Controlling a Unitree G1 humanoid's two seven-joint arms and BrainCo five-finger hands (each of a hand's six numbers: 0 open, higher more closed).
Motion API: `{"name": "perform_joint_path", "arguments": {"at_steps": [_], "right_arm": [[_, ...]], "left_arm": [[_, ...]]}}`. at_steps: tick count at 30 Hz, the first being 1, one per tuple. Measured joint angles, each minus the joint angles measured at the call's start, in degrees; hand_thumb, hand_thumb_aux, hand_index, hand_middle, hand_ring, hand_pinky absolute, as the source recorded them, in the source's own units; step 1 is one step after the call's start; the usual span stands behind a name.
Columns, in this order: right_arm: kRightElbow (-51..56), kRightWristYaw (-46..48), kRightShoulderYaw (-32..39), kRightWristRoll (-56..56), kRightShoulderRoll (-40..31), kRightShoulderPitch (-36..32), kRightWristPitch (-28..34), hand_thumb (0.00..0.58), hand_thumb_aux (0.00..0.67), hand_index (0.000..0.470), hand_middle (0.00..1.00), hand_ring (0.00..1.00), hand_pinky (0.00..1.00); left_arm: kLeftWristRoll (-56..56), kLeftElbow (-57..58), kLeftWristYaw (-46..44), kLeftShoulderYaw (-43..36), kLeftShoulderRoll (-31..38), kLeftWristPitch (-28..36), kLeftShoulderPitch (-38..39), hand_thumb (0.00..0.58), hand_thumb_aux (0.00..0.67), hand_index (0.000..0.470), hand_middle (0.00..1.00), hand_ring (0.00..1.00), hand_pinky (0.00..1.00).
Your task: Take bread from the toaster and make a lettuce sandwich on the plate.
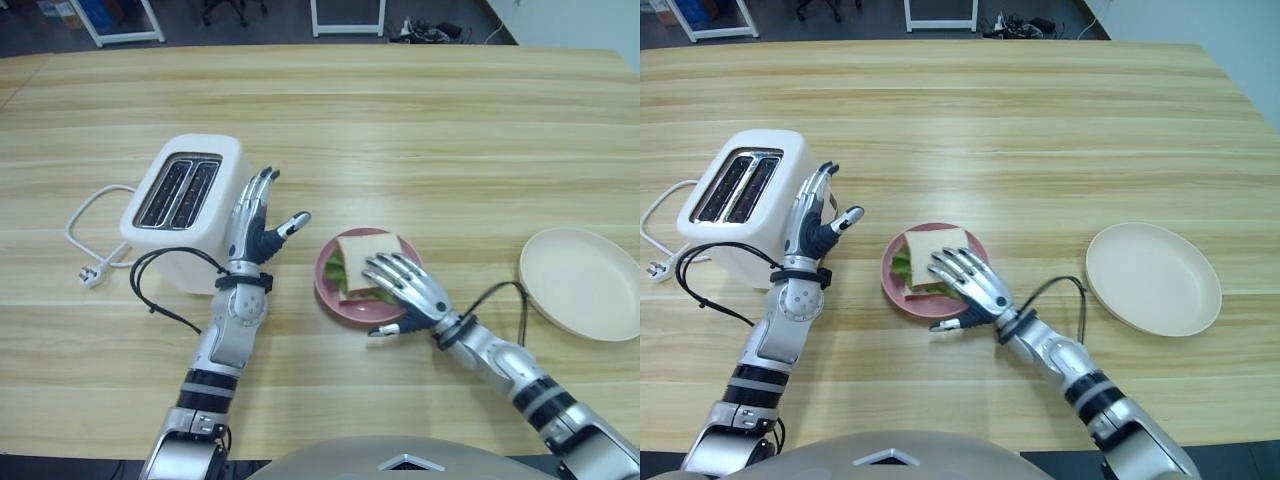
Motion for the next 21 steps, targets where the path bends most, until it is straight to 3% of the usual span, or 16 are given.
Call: {"name": "perform_joint_path", "arguments": {"at_steps": [6,7,8,9,10,11,14,16,18,21], "right_arm": [[-2.89,-6.1,-8.76,15.45,0.67,2.13,-15.39,0.0,0.0,0.0,0.0,0.0,0.0],[-3.15,-5.07,-9.31,17.65,0.67,2.87,-16.89,0.0,0.0,0.0,0.0,0.0,0.0],[-3.77,-3.31,-10.1,20.43,0.67,3.83,-18.25,0.0,0.0,0.0,0.0,0.0,0.0],[-5.11,-0.7,-11.21,24.5,0.52,5.1,-19.04,0.555,0.531,0.372,0.84,0.84,0.84],[-6.37,2.29,-11.93,28.31,-0.08,6.07,-19.26,0.58,0.67,0.47,1.0,1.0,1.0],[-8.34,6.24,-13.14,33.28,-1.79,7.54,-19.49,0.58,0.67,0.47,1.0,1.0,1.0],[-14.02,19.66,-17.48,42.26,-11.76,13.92,-17.86,0.58,0.67,0.47,1.0,1.0,1.0],[-17.0,27.49,-19.38,44.0,-18.34,19.67,-15.59,0.58,0.67,0.47,1.0,1.0,1.0],[-19.75,35.36,-21.52,44.56,-24.31,27.01,-12.07,0.58,0.67,0.47,1.0,1.0,1.0],[-20.58,40.19,-21.95,41.32,-23.98,27.84,-5.19,0.58,0.67,0.47,1.0,1.0,1.0]], "left_arm": [[-0.48,0.58,-0.86,0.1,1.88,-3.3,2.45,0.0,0.0,0.0,0.0,0.0,0.0],[-0.1,0.54,-1.15,-0.02,2.6,-3.92,2.55,0.294,0.2,0.14,0.0,0.0,0.0],[-0.15,0.32,-2.0,-0.1,3.17,-4.77,2.85,0.523,0.46,0.323,0.0,0.0,0.0],[-1.03,-0.2,-3.48,-0.26,3.61,-5.89,3.51,0.58,0.67,0.47,0.0,0.0,0.0],[-3.11,-0.79,-5.63,-0.34,3.85,-6.96,4.24,0.58,0.67,0.47,0.39,0.39,0.39],[-7.15,-2.07,-9.16,-0.38,4.46,-8.61,5.4,0.58,0.67,0.47,1.0,1.0,1.0],[-18.42,-7.38,-23.04,-0.85,9.01,-11.98,9.6,0.58,0.67,0.47,1.0,1.0,1.0],[-20.01,-9.98,-30.34,-1.51,13.88,-11.84,12.34,0.58,0.67,0.47,1.0,1.0,1.0],[-16.61,-11.86,-35.96,-2.14,19.24,-7.24,15.49,0.58,0.67,0.47,1.0,1.0,1.0],[-8.93,-11.42,-36.51,-3.49,20.78,-1.02,15.63,0.58,0.67,0.47,1.0,1.0,1.0]]}}
